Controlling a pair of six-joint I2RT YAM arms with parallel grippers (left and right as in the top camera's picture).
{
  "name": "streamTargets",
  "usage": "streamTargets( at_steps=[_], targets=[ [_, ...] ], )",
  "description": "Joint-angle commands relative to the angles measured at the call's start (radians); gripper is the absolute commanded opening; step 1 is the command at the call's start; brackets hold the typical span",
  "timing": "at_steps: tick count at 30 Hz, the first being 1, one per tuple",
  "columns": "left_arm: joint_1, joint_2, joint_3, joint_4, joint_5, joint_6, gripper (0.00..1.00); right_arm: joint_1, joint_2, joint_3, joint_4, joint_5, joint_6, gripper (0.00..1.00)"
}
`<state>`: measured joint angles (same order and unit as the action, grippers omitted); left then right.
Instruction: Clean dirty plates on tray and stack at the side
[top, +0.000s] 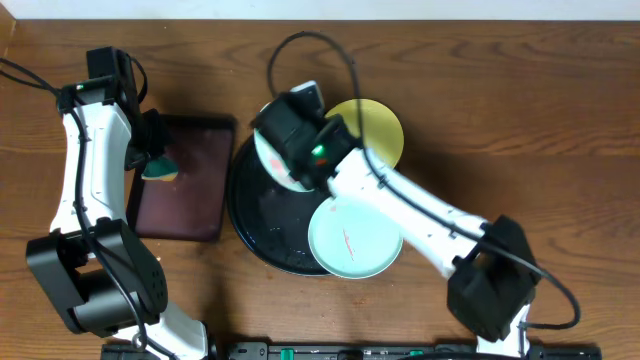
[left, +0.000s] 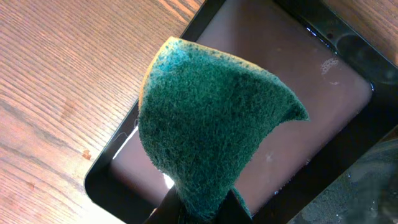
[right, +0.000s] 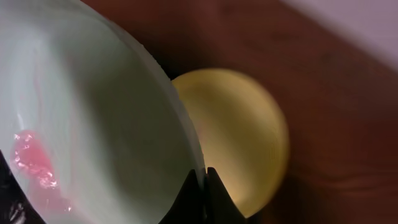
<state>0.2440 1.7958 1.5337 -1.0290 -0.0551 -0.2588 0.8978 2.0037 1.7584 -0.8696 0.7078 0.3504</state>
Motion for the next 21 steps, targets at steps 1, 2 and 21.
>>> streamTargets(
  at_steps=[1,2,21],
  targets=[
    [0.002,-0.011,0.008,0.0,-0.008,-0.002,0.08,0.061,-0.01,0.016,0.005,0.346,-0.05,0.01],
    [0.002,-0.011,0.008,0.001,-0.008,-0.002,0.08,0.077,-0.01,0.016,0.006,0.38,-0.059,0.01],
    [0.002,-0.011,0.008,0.013,-0.008,-0.002,0.08,0.211,-0.01,0.016,-0.006,0.528,-0.054,0.01]
  ],
)
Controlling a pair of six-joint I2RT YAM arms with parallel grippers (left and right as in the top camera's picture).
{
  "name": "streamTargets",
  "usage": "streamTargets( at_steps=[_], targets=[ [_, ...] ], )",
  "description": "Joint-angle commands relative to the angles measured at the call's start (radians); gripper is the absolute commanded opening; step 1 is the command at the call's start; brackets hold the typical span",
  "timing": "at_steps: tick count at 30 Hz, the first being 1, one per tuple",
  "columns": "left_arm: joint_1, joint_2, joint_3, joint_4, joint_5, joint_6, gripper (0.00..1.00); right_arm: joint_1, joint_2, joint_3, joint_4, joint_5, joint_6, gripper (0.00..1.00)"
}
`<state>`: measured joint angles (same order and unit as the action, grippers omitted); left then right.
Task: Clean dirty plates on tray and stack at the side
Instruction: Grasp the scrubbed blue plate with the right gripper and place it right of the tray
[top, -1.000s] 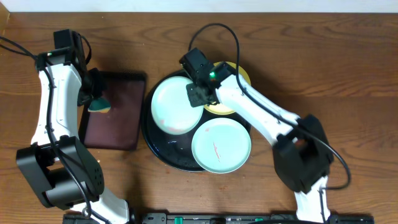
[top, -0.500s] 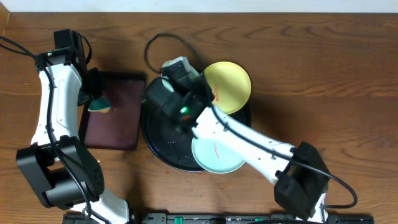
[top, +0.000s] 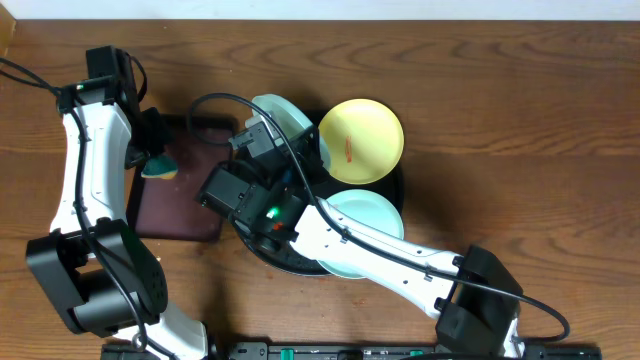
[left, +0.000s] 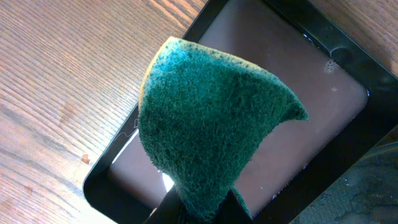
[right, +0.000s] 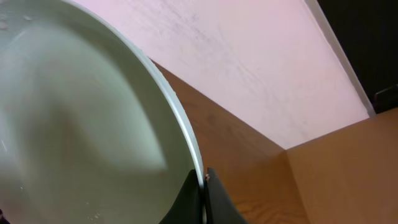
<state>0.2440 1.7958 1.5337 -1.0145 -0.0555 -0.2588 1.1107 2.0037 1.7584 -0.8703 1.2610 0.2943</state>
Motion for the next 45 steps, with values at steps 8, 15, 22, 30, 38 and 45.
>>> streamTargets(
  at_steps=[8,15,22,30,38,45],
  targets=[
    [0.002,-0.011,0.008,-0.001,0.013,-0.006,0.08,-0.087,-0.069,0.016,-0.038,-0.404,0.114,0.01],
    [0.002,-0.011,0.008,-0.002,0.022,-0.005,0.08,-0.32,-0.229,0.016,-0.065,-0.813,0.117,0.01],
    [0.002,-0.011,0.008,0.006,0.022,-0.005,0.08,-0.683,-0.348,0.016,-0.198,-1.211,0.117,0.01],
    [0.002,-0.011,0.008,0.014,0.022,-0.005,0.08,-1.019,-0.354,-0.03,-0.438,-1.231,0.116,0.01],
    [0.002,-0.011,0.008,0.025,0.022,-0.005,0.08,-1.18,-0.354,-0.288,-0.344,-1.225,0.116,0.01],
    [0.002,-0.011,0.008,0.029,0.022,-0.005,0.08,-1.255,-0.354,-0.519,-0.061,-1.241,0.048,0.01]
  ],
)
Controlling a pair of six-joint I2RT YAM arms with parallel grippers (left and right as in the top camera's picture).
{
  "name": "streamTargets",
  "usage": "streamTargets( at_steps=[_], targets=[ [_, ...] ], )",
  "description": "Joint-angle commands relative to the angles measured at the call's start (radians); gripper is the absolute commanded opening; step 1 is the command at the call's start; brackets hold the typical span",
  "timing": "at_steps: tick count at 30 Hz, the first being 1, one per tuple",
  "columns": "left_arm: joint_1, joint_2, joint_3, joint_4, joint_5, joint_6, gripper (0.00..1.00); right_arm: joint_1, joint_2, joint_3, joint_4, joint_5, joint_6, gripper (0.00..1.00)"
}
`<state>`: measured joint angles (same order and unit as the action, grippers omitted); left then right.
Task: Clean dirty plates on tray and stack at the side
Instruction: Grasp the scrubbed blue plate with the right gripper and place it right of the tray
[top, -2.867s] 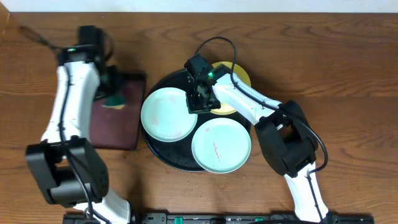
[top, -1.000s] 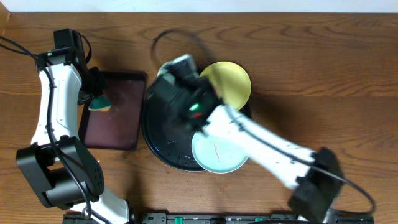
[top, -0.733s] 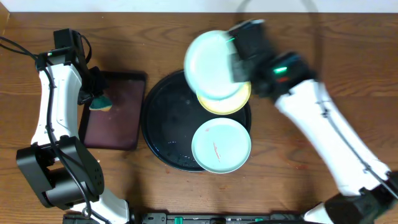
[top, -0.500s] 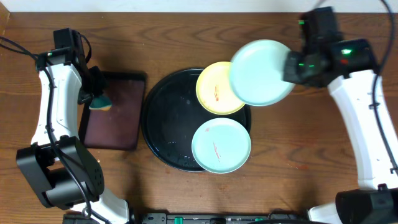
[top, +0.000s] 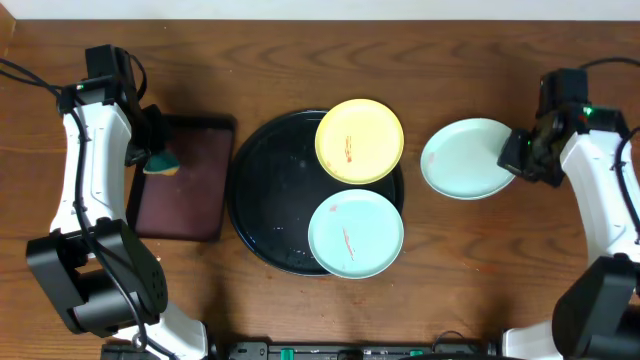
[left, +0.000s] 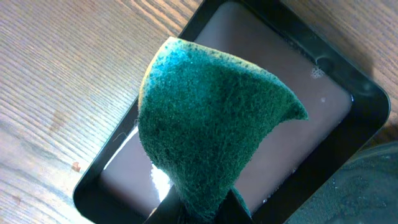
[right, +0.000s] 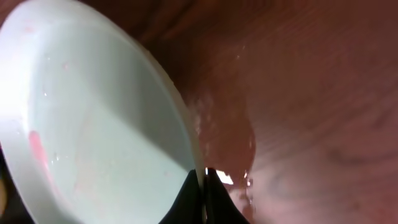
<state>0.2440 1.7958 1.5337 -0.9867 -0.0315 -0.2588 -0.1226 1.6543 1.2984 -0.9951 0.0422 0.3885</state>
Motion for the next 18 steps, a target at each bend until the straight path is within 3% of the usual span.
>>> streamTargets(
  at_steps=[1,6,18],
  targets=[
    [0.002,-0.011,0.008,0.002,-0.002,-0.005,0.08,-0.027,-0.005,-0.084,0.104,-0.037,-0.065,0.01],
    [0.002,-0.011,0.008,0.002,-0.002,-0.005,0.08,-0.032,-0.002,-0.171,0.198,-0.071,-0.106,0.02],
    [0.002,-0.011,0.008,0.005,-0.002,-0.005,0.08,-0.034,0.0,-0.134,0.15,-0.114,-0.112,0.19]
  ],
)
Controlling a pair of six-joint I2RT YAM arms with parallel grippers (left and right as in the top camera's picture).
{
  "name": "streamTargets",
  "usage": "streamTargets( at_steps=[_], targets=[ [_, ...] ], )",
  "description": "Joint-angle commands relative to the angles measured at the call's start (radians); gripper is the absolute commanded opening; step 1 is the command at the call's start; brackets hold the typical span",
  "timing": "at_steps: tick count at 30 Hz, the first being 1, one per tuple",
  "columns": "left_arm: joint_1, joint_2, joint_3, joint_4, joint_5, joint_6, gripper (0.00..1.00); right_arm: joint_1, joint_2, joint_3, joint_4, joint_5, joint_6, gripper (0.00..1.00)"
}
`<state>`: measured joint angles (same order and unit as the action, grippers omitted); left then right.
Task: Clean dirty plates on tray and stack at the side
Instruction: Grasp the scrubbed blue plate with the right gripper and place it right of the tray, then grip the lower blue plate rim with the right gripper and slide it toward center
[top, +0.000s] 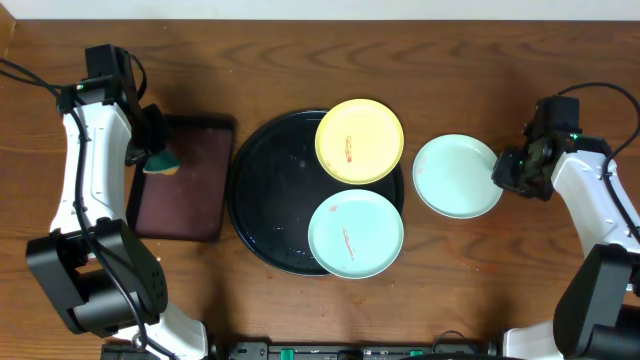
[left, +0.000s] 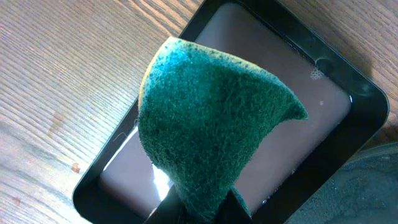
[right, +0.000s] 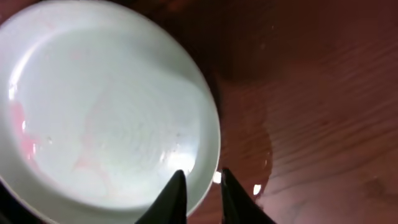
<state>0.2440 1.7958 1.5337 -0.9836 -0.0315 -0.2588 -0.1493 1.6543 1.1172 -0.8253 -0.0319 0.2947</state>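
On the round black tray (top: 262, 205) lie a yellow plate (top: 359, 140) and a pale green plate (top: 355, 235), each with a red smear. A second pale green plate (top: 458, 176) lies flat on the table to the right of the tray, with faint pink traces on it (right: 106, 106). My right gripper (right: 203, 177) is open, its fingers straddling that plate's right rim (top: 503, 172). My left gripper (left: 202, 202) is shut on a green sponge (left: 211, 124) and holds it above the basin's left edge (top: 152, 155).
A dark rectangular basin (top: 185, 185) holding murky water (left: 298, 118) stands left of the tray. There is a wet patch on the wood (right: 249, 143) beside the right-hand plate. Bare wooden table runs along the far right and the back.
My right gripper was shut on the pale green plate's rim, and its jaws now stand apart. The plate lies flat, slightly further left. The left arm and sponge have not moved.
First my right gripper held a pink-smeared pale green plate over the tray's back, beside the yellow plate. Then it held it tilted up near the tray's left back. Later the plate was at the table's right side, and now it rests there released. The left gripper kept the sponge over the basin throughout.
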Motion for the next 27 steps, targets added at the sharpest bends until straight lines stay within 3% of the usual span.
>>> streamTargets(
  at_steps=[1,8,19,27],
  targets=[
    [0.002,-0.011,0.008,0.002,-0.002,-0.005,0.08,-0.006,0.0,0.074,-0.047,-0.067,-0.033,0.2],
    [0.002,-0.011,0.008,0.002,-0.002,-0.005,0.08,0.066,0.0,0.218,-0.209,-0.387,-0.151,0.28],
    [0.002,-0.003,0.008,0.002,-0.002,-0.005,0.08,0.381,0.031,0.094,-0.229,-0.386,-0.105,0.38],
    [0.002,-0.002,0.008,0.002,-0.002,-0.005,0.08,0.492,0.125,0.05,-0.179,-0.356,-0.079,0.4]
  ],
)
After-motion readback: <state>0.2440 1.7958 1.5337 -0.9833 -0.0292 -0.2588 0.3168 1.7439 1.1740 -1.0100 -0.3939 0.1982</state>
